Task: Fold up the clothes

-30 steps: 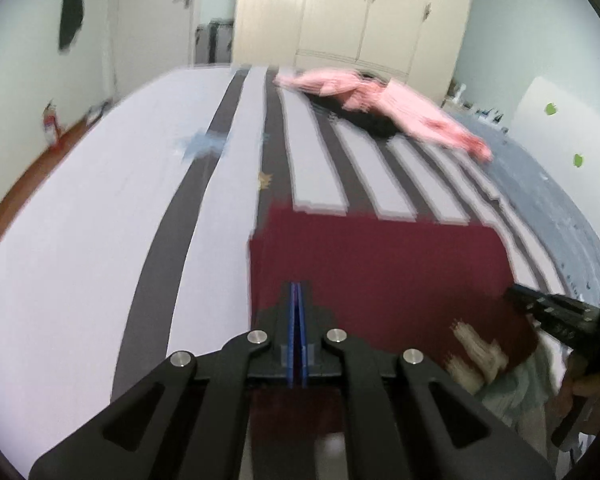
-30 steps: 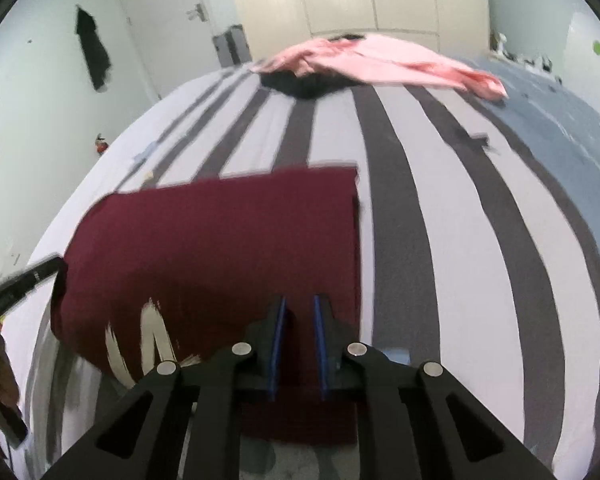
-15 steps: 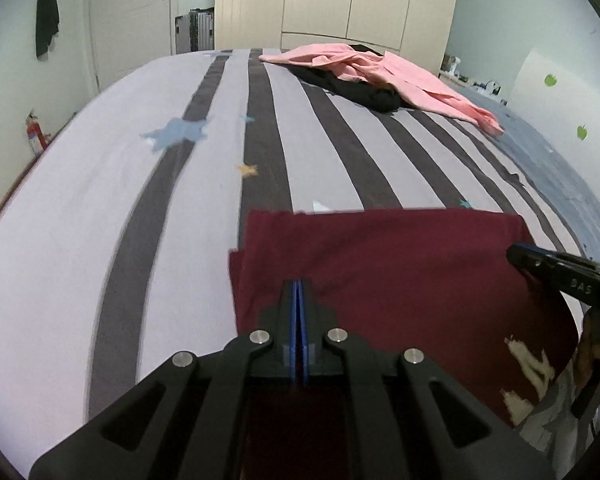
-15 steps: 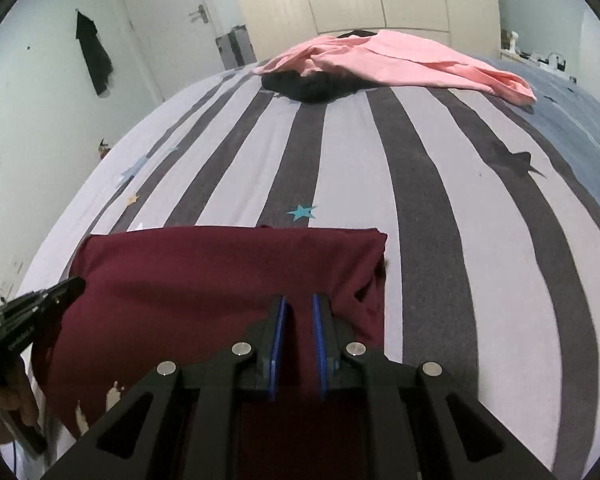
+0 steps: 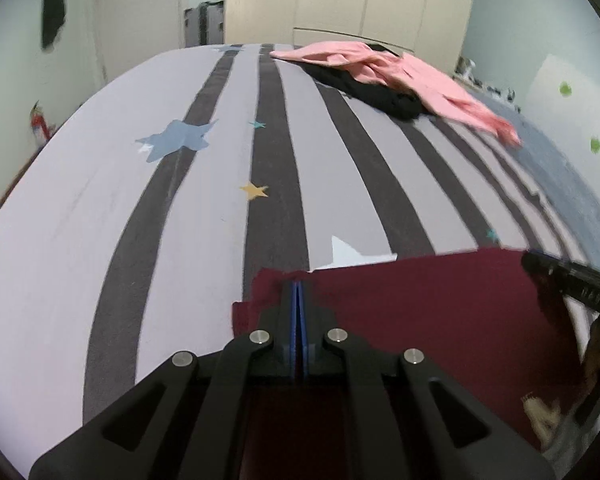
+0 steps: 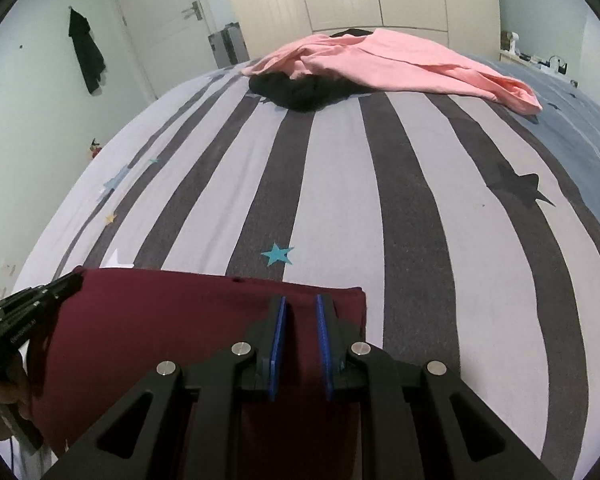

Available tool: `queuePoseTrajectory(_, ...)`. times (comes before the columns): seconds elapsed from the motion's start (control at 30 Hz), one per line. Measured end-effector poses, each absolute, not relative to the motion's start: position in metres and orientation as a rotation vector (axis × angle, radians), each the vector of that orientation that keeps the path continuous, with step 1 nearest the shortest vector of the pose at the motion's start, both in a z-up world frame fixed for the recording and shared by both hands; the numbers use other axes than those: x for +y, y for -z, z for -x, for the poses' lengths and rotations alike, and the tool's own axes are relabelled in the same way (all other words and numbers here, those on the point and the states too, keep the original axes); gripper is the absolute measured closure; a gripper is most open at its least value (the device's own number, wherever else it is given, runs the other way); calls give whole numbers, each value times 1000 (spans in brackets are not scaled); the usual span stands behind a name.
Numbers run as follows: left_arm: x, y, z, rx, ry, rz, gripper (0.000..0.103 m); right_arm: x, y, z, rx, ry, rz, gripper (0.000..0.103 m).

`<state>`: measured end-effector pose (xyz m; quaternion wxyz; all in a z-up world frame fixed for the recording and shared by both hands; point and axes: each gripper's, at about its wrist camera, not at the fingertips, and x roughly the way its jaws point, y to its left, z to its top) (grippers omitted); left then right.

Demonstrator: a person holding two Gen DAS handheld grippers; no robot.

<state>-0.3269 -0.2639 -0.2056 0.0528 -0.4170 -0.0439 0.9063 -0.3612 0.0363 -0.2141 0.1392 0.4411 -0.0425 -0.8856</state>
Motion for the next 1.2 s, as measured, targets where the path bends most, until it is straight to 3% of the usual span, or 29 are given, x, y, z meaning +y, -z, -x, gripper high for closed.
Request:
queuePoseTrajectory(0.33, -223, 167, 249, -188, -2620, 1121, 101, 31, 178, 282, -114, 2527, -1181, 89)
queuePoseTrajectory(0.63, -195, 220, 217, -160, -2545, 1253, 99, -13, 203, 223, -52, 2414, -1241, 85)
queuePoseTrajectory(0.77, -194, 213, 225, -158, -2558, 1265, 100, -11, 214, 224, -77, 2414, -1247, 85)
queuePoseTrajectory(0.93, -217, 189, 223, -149, -2685, 1204, 100, 5, 190, 230, -61, 2481, -1193, 85)
queuePoseTrajectory(1.07, -233, 213, 232, -171, -2697, 1270, 101, 32, 201, 246, -115, 2540, -1250, 85)
queuePoseTrajectory(1.2, -229, 210, 236, -162, -2709, 1295, 101, 40, 218, 251, -88, 2521, -1270, 91)
